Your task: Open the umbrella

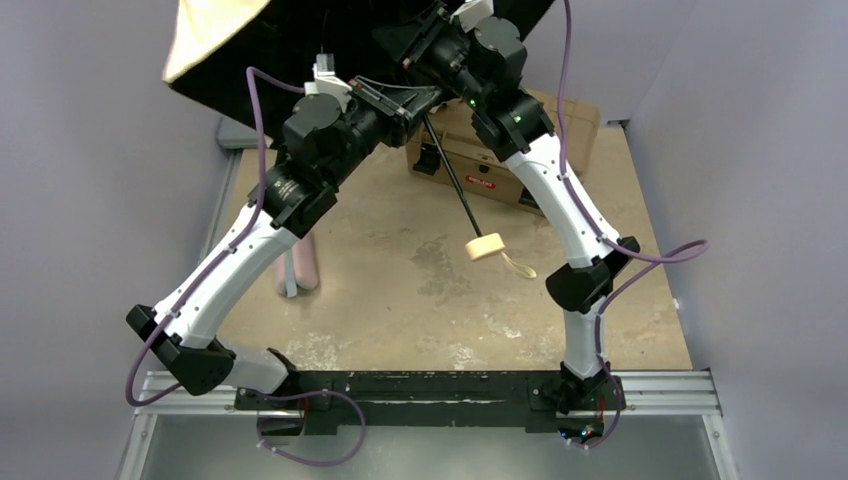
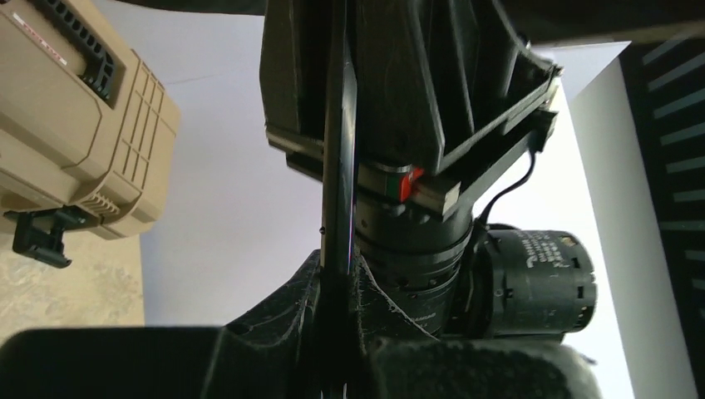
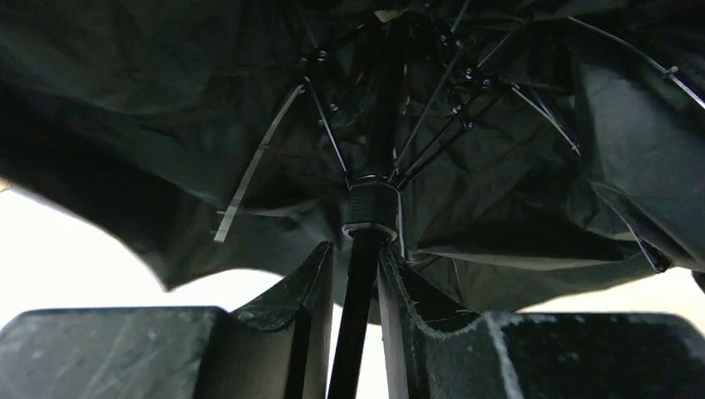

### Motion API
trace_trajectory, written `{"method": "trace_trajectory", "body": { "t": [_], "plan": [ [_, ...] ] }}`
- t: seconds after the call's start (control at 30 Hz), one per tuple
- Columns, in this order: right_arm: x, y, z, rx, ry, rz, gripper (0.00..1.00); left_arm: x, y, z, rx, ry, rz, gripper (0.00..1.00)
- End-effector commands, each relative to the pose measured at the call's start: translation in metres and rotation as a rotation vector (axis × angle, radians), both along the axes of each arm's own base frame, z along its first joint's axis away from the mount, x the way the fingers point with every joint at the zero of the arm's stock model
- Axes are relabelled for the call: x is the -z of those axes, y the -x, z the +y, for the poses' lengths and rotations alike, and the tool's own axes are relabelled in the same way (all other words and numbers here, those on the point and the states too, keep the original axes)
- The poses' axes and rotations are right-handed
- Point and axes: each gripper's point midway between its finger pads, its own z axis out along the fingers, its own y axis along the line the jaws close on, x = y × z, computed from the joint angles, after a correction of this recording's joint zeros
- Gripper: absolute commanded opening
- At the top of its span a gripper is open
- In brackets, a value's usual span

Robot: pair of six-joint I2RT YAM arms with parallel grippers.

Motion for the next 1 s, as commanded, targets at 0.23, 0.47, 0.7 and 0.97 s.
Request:
{"method": "trace_trajectory", "body": {
  "t": [0.23,0.47,0.7,0.97],
  "plan": [
    [-0.029,-0.089,-0.106,0.627,-0.122,-0.152,0.23,0.021,0.198,-0.056,0.757,-0.167,0.077,0.0],
    [-0.061,-0.092,-0.145,0.71,-0.249,-0.217,0.24,0.048,0.232,-0.068,0.896,-0.332,0.104,0.0],
    [-0.109,-0.077,-0.193,0.76,-0.406,-0.334,0.23,0.078,0.245,-0.066,1.025,-0.561,0.076,0.0],
    [-0.13,-0.058,-0.223,0.806,-0.455,-0.353,0.0,0.13,0.247,-0.043,1.052,-0.821,0.088,0.0]
  ]
}}
